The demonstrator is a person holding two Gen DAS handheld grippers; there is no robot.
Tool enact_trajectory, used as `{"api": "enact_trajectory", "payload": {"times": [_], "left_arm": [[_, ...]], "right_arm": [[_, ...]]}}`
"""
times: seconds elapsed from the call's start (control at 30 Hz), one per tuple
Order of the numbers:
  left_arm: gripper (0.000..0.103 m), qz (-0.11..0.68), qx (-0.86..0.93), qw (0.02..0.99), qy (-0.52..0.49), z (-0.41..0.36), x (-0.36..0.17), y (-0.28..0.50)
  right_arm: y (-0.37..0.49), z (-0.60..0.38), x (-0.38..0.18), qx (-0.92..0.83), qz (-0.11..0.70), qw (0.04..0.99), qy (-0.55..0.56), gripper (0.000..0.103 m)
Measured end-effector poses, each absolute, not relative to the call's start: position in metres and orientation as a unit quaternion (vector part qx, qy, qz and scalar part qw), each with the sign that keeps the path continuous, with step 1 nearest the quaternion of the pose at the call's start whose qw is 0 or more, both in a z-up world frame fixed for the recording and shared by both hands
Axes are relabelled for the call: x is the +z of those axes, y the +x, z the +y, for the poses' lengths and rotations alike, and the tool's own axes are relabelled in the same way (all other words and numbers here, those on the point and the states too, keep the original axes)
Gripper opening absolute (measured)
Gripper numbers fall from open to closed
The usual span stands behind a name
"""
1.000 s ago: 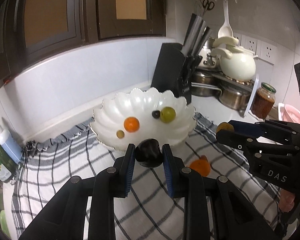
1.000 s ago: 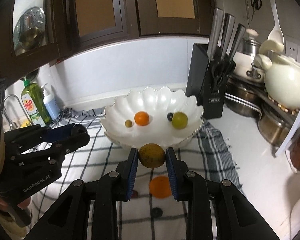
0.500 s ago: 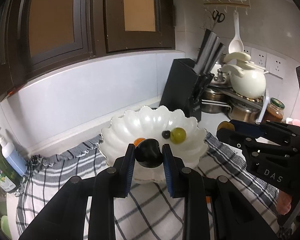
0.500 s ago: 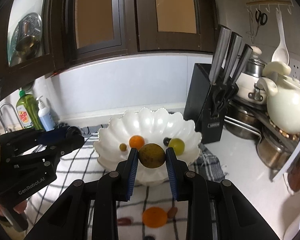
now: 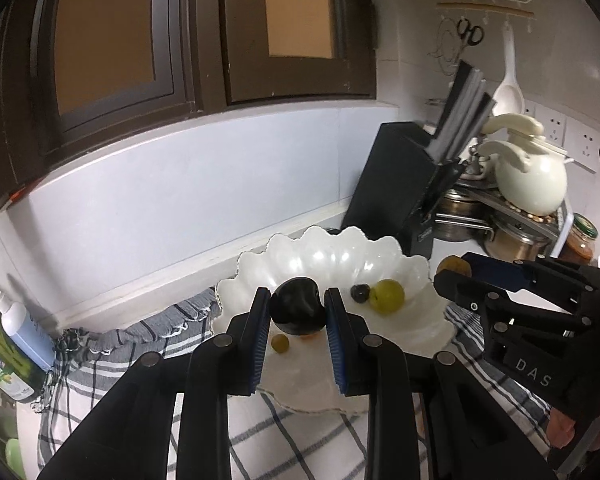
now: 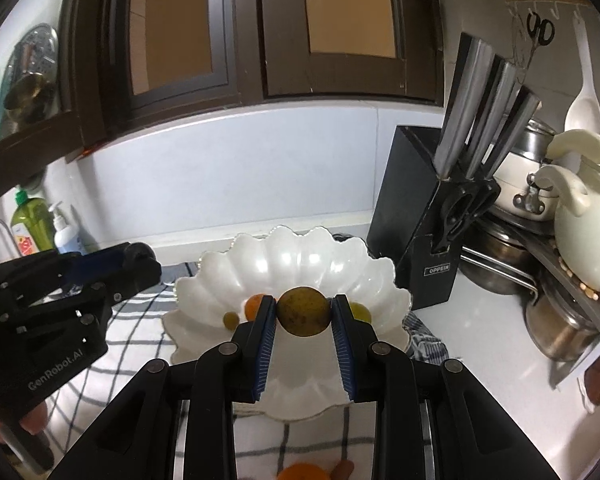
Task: Organize fruits
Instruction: 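Lift the plum and yellow-brown fruit and carry both over the white bowl, then open the left tool to drop the plum while the right tool releases its fruit into the bowl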
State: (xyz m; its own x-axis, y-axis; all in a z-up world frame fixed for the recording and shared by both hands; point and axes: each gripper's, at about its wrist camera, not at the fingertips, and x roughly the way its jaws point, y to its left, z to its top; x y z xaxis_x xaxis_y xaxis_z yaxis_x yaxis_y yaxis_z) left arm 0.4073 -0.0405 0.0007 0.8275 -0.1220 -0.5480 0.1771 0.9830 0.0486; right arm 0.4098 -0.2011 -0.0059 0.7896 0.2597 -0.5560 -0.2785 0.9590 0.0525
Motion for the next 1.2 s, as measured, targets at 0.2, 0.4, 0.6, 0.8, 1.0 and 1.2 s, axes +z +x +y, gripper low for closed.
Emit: {"api": "enact_trajectory", "payload": {"times": [0.2, 0.4, 0.6, 0.8, 1.0, 1.2], "left_arm": [[0.028, 0.316, -0.072, 0.945, 0.050, -0.038, -0.012, 0.438], [0.028, 0.350, -0.070, 0.933, 0.049, -0.039, -0.031, 0.459], [0.028, 0.385, -0.072, 0.919, 0.042, -0.039, -0.052, 0.479], [0.028, 0.412, -0.073, 0.907, 0.041, -0.042, -0.070, 0.492], [0.029, 0.430, -0.072, 0.899, 0.041, -0.044, -0.081, 0.498], [0.048, 0.428, -0.070, 0.900, 0.042, -0.043, -0.081, 0.496]], "right_arm": [[0.436, -0.198, -0.015, 0.136, 0.311, 0.941, -0.020, 0.030], [0.460, -0.196, -0.034, 0.139, 0.344, 0.928, -0.017, 0.030], [0.478, -0.195, -0.054, 0.143, 0.382, 0.913, -0.007, 0.030], [0.489, -0.194, -0.068, 0.136, 0.404, 0.905, -0.013, 0.030], [0.495, -0.194, -0.077, 0.132, 0.417, 0.899, -0.017, 0.030], [0.497, -0.197, -0.081, 0.128, 0.425, 0.896, -0.015, 0.048]]}}
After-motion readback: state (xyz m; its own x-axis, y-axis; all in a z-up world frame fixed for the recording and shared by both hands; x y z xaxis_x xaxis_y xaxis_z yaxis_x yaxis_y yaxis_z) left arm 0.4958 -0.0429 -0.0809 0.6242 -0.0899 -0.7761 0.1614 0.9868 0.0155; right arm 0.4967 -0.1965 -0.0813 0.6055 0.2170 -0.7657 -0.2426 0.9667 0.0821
